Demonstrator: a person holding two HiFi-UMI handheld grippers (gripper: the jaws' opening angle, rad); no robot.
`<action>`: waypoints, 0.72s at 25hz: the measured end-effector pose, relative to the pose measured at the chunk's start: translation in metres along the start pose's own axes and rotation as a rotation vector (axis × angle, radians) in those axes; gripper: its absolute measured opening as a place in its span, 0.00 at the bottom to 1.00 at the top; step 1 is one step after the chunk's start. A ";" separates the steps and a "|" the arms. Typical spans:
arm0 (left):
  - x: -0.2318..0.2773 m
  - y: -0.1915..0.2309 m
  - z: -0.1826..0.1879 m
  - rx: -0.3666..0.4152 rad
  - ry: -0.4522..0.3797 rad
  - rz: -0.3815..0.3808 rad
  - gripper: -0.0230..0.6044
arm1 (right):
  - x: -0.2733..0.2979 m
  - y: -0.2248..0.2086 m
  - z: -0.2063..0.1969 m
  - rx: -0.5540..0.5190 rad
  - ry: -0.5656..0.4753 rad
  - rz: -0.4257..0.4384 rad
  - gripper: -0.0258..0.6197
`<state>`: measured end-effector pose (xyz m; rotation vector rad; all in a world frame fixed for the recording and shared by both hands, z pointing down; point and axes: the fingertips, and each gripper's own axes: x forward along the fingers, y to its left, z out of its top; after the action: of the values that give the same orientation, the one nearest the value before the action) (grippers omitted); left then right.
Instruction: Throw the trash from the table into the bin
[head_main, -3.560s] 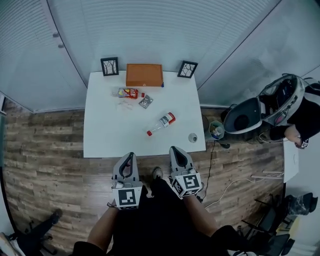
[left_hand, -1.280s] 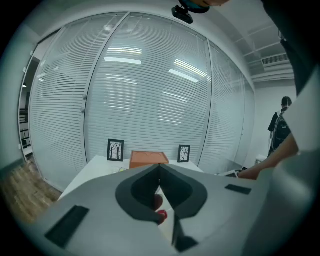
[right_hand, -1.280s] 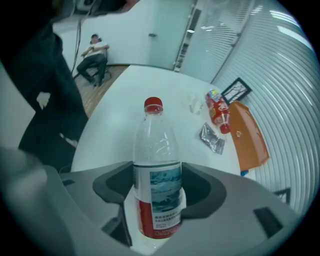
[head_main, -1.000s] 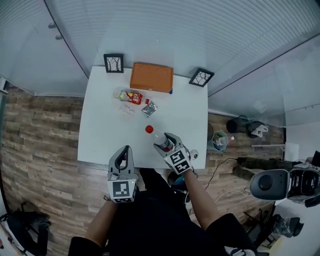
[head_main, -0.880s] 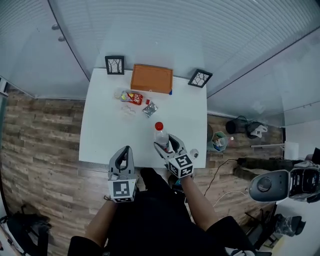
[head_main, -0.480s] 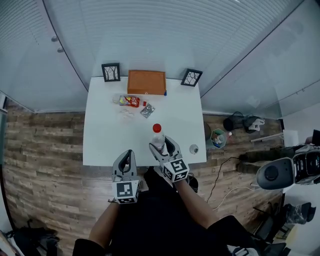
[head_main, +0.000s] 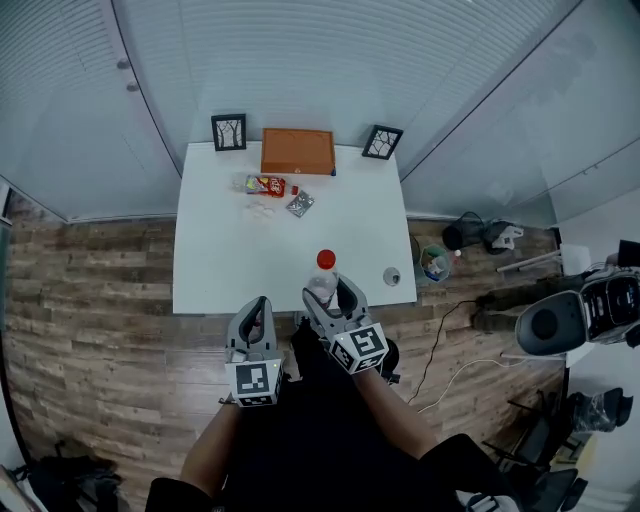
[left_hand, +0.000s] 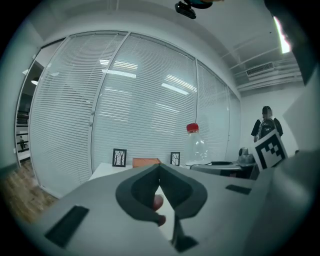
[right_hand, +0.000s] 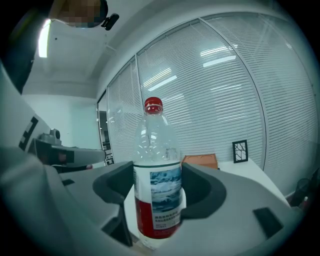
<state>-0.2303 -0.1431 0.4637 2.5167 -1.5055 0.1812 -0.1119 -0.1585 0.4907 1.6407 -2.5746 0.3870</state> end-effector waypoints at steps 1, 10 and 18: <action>-0.004 -0.001 0.000 -0.002 -0.002 -0.006 0.03 | -0.006 0.004 0.001 0.000 -0.004 -0.006 0.50; -0.024 -0.039 -0.002 0.000 -0.018 -0.094 0.03 | -0.068 0.004 0.011 -0.004 -0.056 -0.084 0.50; -0.024 -0.099 -0.003 0.041 -0.024 -0.164 0.03 | -0.126 -0.020 0.020 0.000 -0.119 -0.151 0.50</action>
<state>-0.1545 -0.0762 0.4506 2.6685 -1.3074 0.1584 -0.0388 -0.0603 0.4516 1.8973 -2.5078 0.2877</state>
